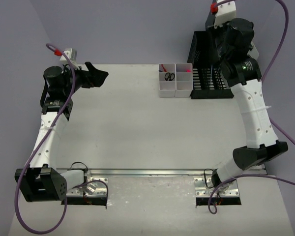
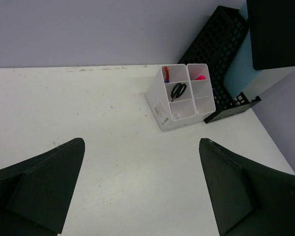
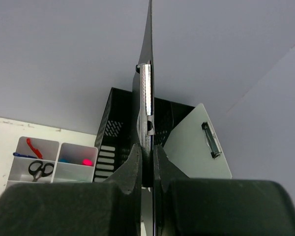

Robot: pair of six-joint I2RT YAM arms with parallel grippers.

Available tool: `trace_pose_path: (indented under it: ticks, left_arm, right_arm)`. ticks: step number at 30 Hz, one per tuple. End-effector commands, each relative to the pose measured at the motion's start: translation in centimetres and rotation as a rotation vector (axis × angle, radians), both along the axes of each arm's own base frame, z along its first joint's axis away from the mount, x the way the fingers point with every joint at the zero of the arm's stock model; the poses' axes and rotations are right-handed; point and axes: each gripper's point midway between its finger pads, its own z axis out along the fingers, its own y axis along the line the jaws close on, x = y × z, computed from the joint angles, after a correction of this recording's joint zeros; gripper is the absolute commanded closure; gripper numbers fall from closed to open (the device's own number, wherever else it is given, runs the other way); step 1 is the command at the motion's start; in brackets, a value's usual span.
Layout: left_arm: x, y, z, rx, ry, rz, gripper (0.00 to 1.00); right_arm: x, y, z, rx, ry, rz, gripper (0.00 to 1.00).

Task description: Organize the desk

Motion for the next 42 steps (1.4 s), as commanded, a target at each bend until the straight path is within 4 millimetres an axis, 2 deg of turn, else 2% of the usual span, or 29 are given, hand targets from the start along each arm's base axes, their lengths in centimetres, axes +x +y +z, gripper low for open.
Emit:
trace_pose_path:
  ticks: [1,2,5,8,9,10,13,16,17,18,22,26,27,28,29,30,33,37,42]
  left_arm:
    - [0.0,-0.3,1.2,-0.007,-0.050,-0.014,0.00]
    - [0.0,-0.4,1.3,-0.006,-0.051,-0.017,0.00]
    - [0.1,-0.4,1.1,-0.002,-0.047,-0.019,0.00]
    - [0.2,-0.4,0.8,0.001,-0.046,-0.024,0.00]
    - [0.3,-0.4,1.4,0.005,-0.073,-0.026,0.00]
    - [0.4,-0.5,1.2,0.002,-0.069,-0.027,0.00]
    - [0.6,-0.5,0.7,-0.001,-0.060,-0.036,0.00]
    - [0.8,-0.7,0.5,-0.007,-0.054,-0.042,0.00]
    - [0.9,-0.6,0.5,-0.010,-0.053,-0.043,0.00]
    - [1.0,-0.7,0.4,-0.015,-0.048,-0.046,0.00]
    - [1.2,-0.9,0.1,-0.026,-0.037,-0.057,0.00]
    - [1.3,-0.9,0.0,-0.029,-0.030,-0.057,0.00]
    - [1.2,-0.9,-0.1,-0.027,-0.029,-0.057,0.00]
    - [1.2,-0.9,0.0,-0.028,-0.029,-0.060,0.00]
    - [1.2,-0.9,0.0,-0.025,-0.029,-0.059,0.00]
    - [1.2,-0.9,0.0,-0.025,-0.030,-0.061,0.00]
    - [1.2,-0.9,-0.1,-0.021,-0.026,-0.061,0.00]
    - [1.2,-0.9,-0.3,-0.016,-0.021,-0.061,0.00]
    - [1.3,-0.9,-0.6,-0.018,-0.012,-0.063,0.00]
  right_arm:
    - [1.1,-1.1,1.7,0.076,-0.054,-0.013,0.99]
    - [1.4,-1.4,1.7,0.076,-0.056,-0.018,0.99]
    - [2.8,-2.9,-0.1,0.083,0.000,-0.046,0.99]
    - [3.6,-5.3,-1.2,0.072,0.016,-0.088,0.99]
    - [3.7,-6.6,-1.5,0.069,0.017,-0.112,0.99]
    - [3.7,-7.0,-1.8,0.068,0.020,-0.113,0.99]
    - [3.4,-8.9,-2.0,0.047,0.021,-0.135,0.99]
    - [2.9,-10.0,-1.0,0.004,-0.018,-0.141,0.99]
    - [2.5,-11.2,-0.7,-0.001,-0.031,-0.163,0.99]
    - [2.2,-11.5,-0.4,-0.009,-0.042,-0.167,0.99]
    - [1.5,-10.8,0.7,0.000,-0.068,-0.124,0.99]
    - [2.0,-9.2,-0.2,0.058,-0.012,-0.043,0.99]
    - [2.9,-8.8,-1.3,0.075,0.023,-0.026,0.99]
    - [2.9,-8.4,-1.2,0.113,0.036,-0.010,0.99]
    - [3.4,-7.6,-1.6,0.131,0.055,0.031,0.99]
    - [4.4,-7.2,-2.9,0.145,0.089,0.048,0.99]
    - [5.5,-6.4,-4.1,0.192,0.129,0.085,0.99]
    - [7.9,-6.4,-7.3,0.199,0.205,0.081,0.99]
    - [9.0,-6.0,-10.0,0.225,0.275,0.090,0.99]
